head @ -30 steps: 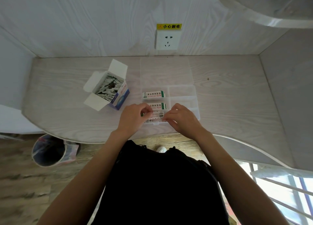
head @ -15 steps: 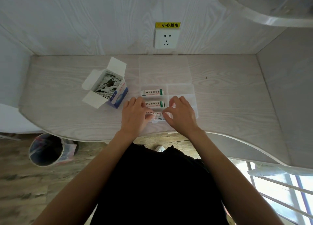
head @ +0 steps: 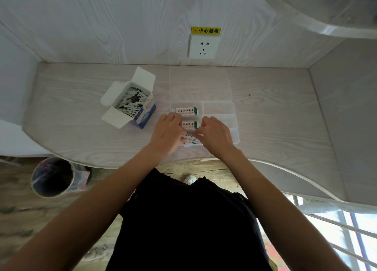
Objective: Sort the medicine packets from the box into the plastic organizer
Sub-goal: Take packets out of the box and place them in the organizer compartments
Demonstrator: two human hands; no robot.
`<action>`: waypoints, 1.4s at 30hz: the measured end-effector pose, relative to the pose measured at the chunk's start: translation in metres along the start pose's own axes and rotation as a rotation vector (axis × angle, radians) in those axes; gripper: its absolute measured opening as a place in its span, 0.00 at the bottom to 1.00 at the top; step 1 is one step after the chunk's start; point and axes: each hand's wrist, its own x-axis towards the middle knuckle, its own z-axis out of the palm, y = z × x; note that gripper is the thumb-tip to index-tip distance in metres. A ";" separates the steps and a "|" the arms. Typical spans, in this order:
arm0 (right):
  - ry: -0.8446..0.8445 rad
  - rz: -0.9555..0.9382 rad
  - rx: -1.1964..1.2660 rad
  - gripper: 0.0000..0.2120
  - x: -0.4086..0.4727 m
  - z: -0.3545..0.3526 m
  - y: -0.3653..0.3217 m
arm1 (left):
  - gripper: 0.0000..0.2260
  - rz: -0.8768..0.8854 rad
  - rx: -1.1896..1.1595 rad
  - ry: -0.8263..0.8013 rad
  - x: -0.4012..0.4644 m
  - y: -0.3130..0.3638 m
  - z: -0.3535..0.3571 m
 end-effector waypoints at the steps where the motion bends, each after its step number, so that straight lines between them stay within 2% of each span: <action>1: -0.002 0.004 -0.013 0.12 0.000 0.000 0.000 | 0.14 0.006 0.002 -0.005 0.001 -0.001 0.000; 5: -0.039 0.051 -0.039 0.16 0.001 0.000 0.000 | 0.10 0.013 0.024 0.045 0.001 -0.002 0.000; 11: -0.052 0.037 -0.063 0.16 0.001 0.000 -0.002 | 0.05 -0.041 0.023 0.118 -0.010 -0.004 0.003; 17: -0.062 0.037 -0.039 0.14 0.001 0.000 -0.002 | 0.11 -0.054 0.069 0.056 -0.005 -0.002 0.001; 24: -0.012 0.020 -0.128 0.09 0.002 0.000 -0.004 | 0.12 -0.024 0.107 0.081 -0.007 -0.003 0.000; 26: -0.037 0.046 -0.237 0.02 0.000 -0.002 -0.008 | 0.12 -0.019 0.104 0.089 -0.007 -0.004 0.000; 28: 0.023 0.060 -0.232 0.10 0.000 -0.004 -0.012 | 0.12 -0.017 0.097 0.092 -0.007 -0.004 0.000; 29: 0.034 0.070 -0.226 0.10 0.001 -0.005 -0.013 | 0.12 -0.020 0.099 0.089 -0.007 -0.004 0.001; 31: -0.006 0.061 -0.171 0.03 0.001 -0.001 -0.015 | 0.12 -0.026 0.094 0.088 -0.007 -0.003 0.002; 34: -0.031 0.105 -0.104 0.11 0.003 0.005 -0.013 | 0.12 -0.025 0.086 0.082 -0.007 -0.003 0.005; 42: 0.000 0.188 0.039 0.12 -0.004 0.009 -0.012 | 0.10 -0.007 0.038 0.134 -0.011 -0.005 0.008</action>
